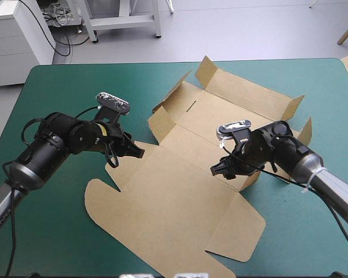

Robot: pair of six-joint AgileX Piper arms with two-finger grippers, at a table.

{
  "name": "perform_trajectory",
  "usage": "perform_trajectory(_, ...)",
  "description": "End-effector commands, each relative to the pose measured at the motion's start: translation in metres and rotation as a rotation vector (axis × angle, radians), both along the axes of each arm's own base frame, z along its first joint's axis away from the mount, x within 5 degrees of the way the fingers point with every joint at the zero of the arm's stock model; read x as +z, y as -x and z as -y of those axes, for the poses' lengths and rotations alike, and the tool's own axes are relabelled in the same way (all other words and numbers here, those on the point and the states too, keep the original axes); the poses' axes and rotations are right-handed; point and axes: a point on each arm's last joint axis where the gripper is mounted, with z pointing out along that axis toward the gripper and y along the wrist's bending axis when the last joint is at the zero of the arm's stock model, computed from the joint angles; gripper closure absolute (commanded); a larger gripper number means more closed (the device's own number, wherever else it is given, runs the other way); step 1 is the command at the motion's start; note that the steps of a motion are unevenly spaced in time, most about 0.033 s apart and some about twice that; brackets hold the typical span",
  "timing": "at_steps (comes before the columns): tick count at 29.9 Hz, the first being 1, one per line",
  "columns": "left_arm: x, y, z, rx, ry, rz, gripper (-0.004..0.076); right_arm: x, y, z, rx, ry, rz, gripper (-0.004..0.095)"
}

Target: Fold the box

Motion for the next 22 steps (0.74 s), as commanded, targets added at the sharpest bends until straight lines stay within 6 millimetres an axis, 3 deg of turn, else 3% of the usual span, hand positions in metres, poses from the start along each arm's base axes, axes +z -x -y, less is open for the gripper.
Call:
perform_trajectory(1, 0.021, 0.003, -0.001, 0.005, 0.059, 0.082, 0.0484, 0.021, 0.001, 0.0, 0.002, -0.042, 0.085, 0.0357)
perform_trajectory(13, 0.021, 0.003, -0.001, 0.005, 0.059, 0.082, 0.0484, 0.023, 0.001, 0.0, 0.02, -0.039, 0.095, 0.0357)
perform_trajectory(22, 0.021, 0.003, -0.001, 0.005, 0.059, 0.082, 0.0484, 0.072, 0.018, 0.009, 0.043, -0.086, 0.213, 0.0357)
